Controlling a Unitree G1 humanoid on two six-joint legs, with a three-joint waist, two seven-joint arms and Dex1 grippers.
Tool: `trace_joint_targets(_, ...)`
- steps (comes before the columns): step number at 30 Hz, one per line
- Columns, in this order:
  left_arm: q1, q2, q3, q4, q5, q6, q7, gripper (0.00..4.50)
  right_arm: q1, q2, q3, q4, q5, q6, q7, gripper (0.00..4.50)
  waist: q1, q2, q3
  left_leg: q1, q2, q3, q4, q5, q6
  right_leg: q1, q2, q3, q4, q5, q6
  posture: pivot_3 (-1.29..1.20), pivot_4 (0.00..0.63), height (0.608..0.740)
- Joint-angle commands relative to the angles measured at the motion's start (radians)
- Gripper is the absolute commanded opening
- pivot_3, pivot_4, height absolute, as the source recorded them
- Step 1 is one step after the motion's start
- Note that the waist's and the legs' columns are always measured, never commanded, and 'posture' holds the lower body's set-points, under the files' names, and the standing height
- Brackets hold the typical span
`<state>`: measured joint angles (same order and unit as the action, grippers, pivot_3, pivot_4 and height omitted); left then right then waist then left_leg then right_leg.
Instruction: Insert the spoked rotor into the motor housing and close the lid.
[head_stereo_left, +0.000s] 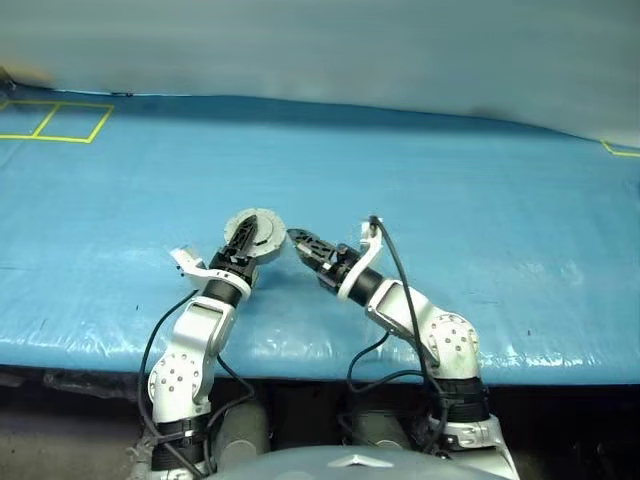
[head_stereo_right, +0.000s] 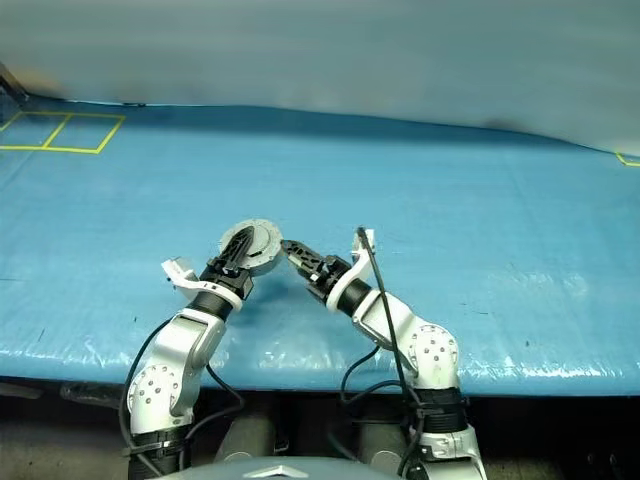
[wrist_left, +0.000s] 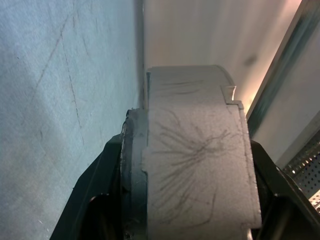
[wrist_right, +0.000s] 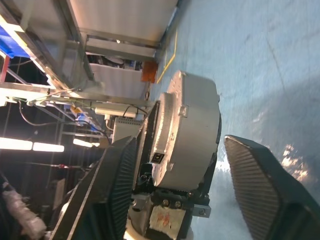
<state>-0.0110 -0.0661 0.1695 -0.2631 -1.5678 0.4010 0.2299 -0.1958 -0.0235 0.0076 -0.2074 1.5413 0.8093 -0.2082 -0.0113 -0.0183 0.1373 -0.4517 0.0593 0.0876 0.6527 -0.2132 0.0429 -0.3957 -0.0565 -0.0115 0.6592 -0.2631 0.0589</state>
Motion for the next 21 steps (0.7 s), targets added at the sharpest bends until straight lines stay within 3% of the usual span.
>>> trace_joint_targets(1, -0.087, 0.028, 0.047, 0.025, 0.026, -0.009, -0.025, 2.37, 0.02, -0.062, -0.011, -0.099, -0.078, -0.001, 0.059, 3.88, 0.001, 0.0, 0.0, 0.0, 0.0, 0.0, 0.0, 0.0, 0.0, 0.0, 0.0, 0.0, 0.0, 0.0, 0.0, 0.0, 0.15, 0.74)
trace_joint_targets(3, -0.135, 0.054, 0.072, 0.076, 0.044, 0.001, -0.034, 2.37, 0.03, -0.124, 0.017, -0.143, -0.18, 0.0, 0.097, 4.49, 0.001, 0.0, 0.0, 0.0, 0.0, 0.0, 0.0, 0.0, 0.0, 0.0, 0.001, 0.0, 0.0, 0.0, 0.0, 0.0, 0.15, 0.74)
trace_joint_targets(7, -0.28, 0.126, 0.115, 0.265, 0.12, 0.02, -0.065, 2.37, 0.06, -0.278, 0.137, -0.241, -0.456, -0.03, 0.229, 4.5, 0.005, 0.0, 0.0, 0.0, -0.006, -0.001, 0.001, 0.001, 0.0, 0.001, 0.001, 0.0, 0.0, 0.0, 0.0, 0.0, 0.15, 0.74)
trace_joint_targets(13, -0.496, 0.202, 0.179, 0.589, 0.264, 0.02, -0.158, 2.37, 0.105, -0.407, 0.352, -0.288, -0.909, -0.193, 0.335, 4.5, 0.001, -0.002, 0.001, 0.0, -0.007, -0.002, 0.001, 0.001, -0.001, 0.001, 0.001, 0.0, 0.0, 0.001, 0.002, 0.0, 0.15, 0.74)
trace_joint_targets(21, -0.77, 0.246, 0.241, 0.981, 0.479, -0.032, -0.282, 2.37, 0.161, -0.369, 0.451, -0.178, -1.314, -0.476, 0.332, 4.5, 0.004, -0.011, 0.007, -0.001, -0.008, -0.003, 0.001, 0.005, -0.006, 0.0, 0.001, -0.001, 0.0, 0.001, 0.003, 0.0, 0.15, 0.74)
